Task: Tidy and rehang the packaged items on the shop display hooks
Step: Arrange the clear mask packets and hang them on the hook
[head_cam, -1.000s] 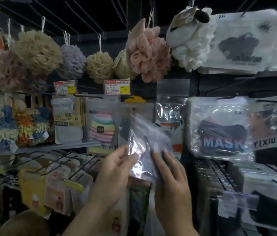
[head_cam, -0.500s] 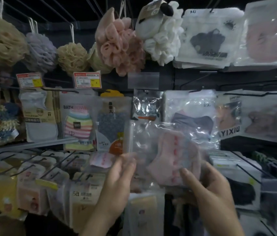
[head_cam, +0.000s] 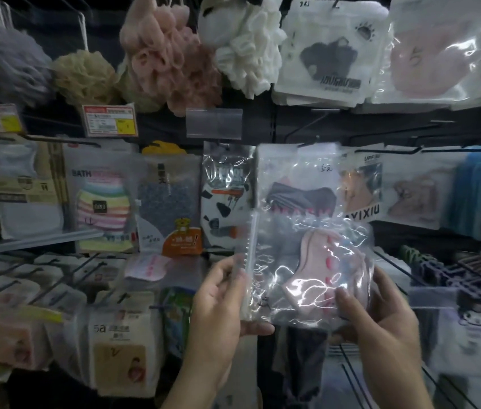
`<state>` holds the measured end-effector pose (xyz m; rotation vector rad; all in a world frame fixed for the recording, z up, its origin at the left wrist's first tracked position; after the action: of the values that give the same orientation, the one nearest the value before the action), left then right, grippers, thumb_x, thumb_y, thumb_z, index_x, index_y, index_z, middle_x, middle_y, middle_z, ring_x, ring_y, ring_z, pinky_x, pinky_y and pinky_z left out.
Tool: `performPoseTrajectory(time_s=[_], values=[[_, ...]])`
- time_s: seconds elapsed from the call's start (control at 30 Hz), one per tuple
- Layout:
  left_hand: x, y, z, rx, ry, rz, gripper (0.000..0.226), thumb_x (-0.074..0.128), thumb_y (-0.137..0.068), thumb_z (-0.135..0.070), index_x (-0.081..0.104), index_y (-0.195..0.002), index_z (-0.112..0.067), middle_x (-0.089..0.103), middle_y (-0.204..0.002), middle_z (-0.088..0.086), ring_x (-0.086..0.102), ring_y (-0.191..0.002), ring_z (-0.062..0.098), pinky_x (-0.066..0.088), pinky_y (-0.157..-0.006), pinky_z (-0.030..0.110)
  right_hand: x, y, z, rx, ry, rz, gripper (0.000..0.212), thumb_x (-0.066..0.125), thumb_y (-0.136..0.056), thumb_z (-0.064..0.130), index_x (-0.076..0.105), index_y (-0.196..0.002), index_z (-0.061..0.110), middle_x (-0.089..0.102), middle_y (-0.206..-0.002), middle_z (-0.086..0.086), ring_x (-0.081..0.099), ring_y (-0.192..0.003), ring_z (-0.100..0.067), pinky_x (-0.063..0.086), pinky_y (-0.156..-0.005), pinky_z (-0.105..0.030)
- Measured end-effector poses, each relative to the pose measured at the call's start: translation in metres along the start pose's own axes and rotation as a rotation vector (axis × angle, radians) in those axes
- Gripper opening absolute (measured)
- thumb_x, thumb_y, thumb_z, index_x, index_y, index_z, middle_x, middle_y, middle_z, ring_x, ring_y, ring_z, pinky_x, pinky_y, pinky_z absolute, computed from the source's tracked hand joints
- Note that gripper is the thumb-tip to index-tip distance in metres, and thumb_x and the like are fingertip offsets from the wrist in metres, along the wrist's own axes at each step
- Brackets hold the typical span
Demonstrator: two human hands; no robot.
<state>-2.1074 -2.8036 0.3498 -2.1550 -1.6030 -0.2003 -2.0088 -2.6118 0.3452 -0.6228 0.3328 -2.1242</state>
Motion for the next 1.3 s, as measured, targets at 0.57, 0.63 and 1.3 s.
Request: performPoseTrajectory(time_s=[0.57,0.63,1.3], values=[[0.019,-0.003,-0.002,0.074,-0.047,-0.120,0.015,0.065,-0.106,-0.026,0.079,-0.106,-0.032,0.077,-0.095,-0.011,0.068,-0.060,0.010,0.055,-0.040,0.031,-0.003,0.006,0.002,-0.021,-0.023,-0.099,0.078,0.066,-0.095,-0.009,0.048,-0.158,0.035,0.082,-0.111,-0.011,0.079,-0.074,-0.022,0.063,-0.055,-0.027],[0.020,-0.005,-0.004,0.103,-0.083,-0.141,0.017,0.064,-0.107,-0.029,0.079,-0.101,-0.034,0.075,-0.088,-0.012,0.066,-0.059,0.011,0.055,-0.040,0.030,-0.002,0.006,0.002,-0.030,-0.022,-0.122,0.079,0.067,-0.095,-0.008,0.048,-0.158,0.036,0.081,-0.118,-0.008,0.081,-0.089,-0.025,0.067,-0.065,-0.033],[0.066,-0.057,-0.101,0.510,-0.598,0.189,0.023,0.060,-0.109,-0.027,0.073,-0.091,-0.033,0.079,-0.076,-0.003,0.073,-0.065,0.020,0.065,-0.067,0.053,0.050,-0.081,0.137,-0.727,0.853,0.103,0.055,0.076,-0.091,0.039,0.063,-0.143,0.048,0.066,-0.125,0.008,0.063,-0.111,-0.009,0.057,-0.096,-0.035]])
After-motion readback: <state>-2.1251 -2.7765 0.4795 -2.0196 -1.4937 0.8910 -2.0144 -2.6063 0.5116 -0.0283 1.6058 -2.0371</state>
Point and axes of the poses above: each hand's wrist, its own y-axis away from the middle knuckle, its own x-axis out of the palm, z = x × y, the point moved 3 cm from there along -y, towards the middle knuckle
